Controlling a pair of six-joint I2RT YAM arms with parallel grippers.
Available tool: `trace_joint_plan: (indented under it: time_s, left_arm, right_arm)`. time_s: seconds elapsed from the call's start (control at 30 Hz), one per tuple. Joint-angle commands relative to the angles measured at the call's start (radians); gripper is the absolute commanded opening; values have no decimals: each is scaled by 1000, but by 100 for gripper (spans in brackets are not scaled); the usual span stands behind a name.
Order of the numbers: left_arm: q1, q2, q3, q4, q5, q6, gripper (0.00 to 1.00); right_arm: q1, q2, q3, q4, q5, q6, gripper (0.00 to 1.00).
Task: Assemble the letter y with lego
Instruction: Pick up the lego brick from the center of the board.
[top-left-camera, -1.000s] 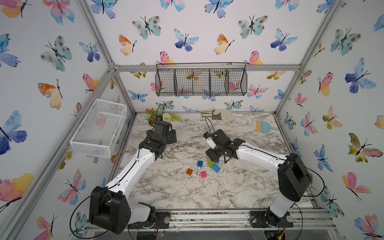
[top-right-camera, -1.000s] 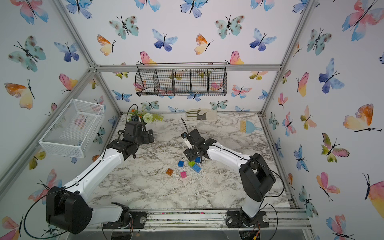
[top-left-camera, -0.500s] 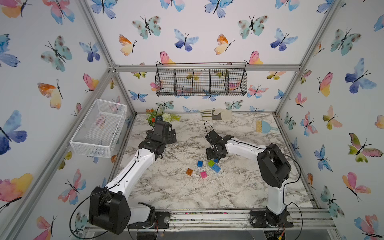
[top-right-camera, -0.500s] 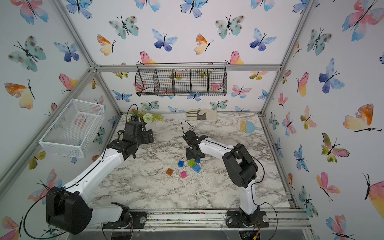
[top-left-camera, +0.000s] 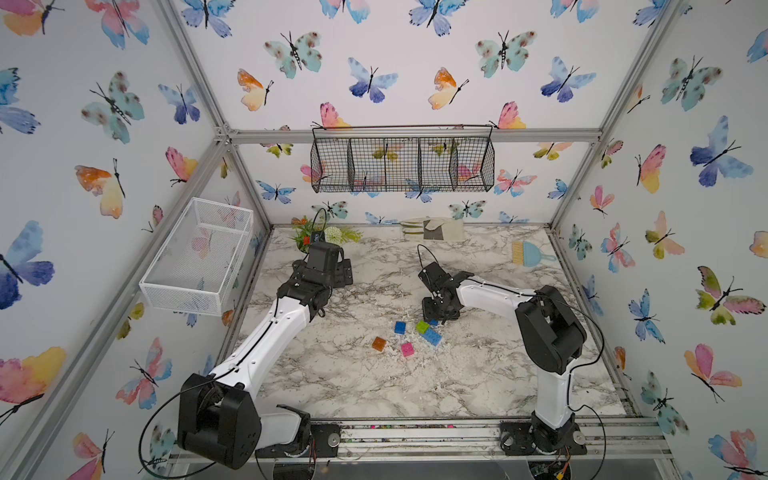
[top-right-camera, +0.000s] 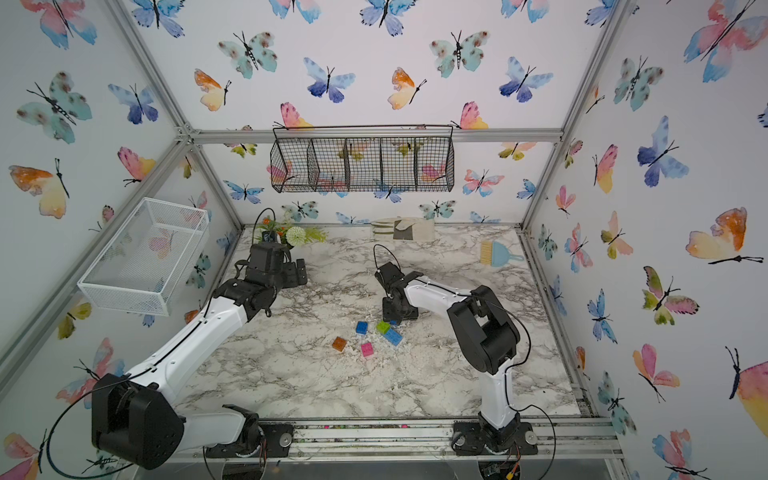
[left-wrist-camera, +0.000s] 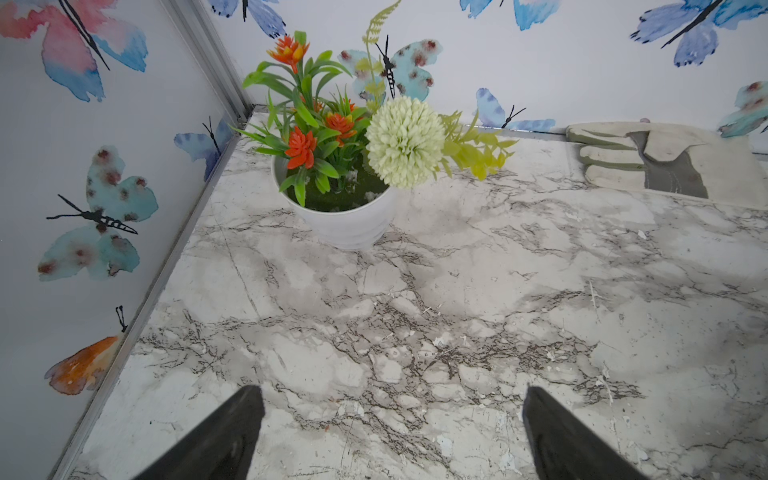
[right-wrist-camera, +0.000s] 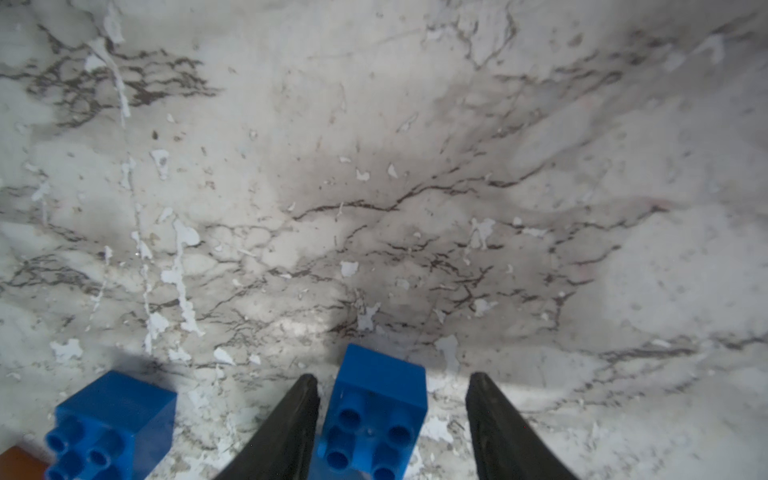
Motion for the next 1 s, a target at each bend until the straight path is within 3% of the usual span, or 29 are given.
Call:
trace_joint_plan:
  time_s: [0.0,0.27,0.43,0.57,0.8,0.97]
  left_arm:
    - [-4,-21,22,-19,-7,-9,98]
    - [-4,-22,22,-17,-11,-9,98]
    - [-5,-22,20,-17,-12,-10,98]
    - [-5,-23,20,-17,-13,-11,98]
    - [-4,-21,17,-16,-13,-9,98]
    - [-5,-21,17,-14,-15,-9,98]
  right_arm:
    - [-2,-4,-16,-10,-31,8,56]
    - [-1,5,-20,-18,-24,0,47]
    - [-2,-1,-13,-31,8,-6,32]
    - [-2,-21,-3,-51,62,-35,27]
    - [-2,-126,-18,-119,181,-295,32]
    - [-2,-238,-105,-101,73,-448,24]
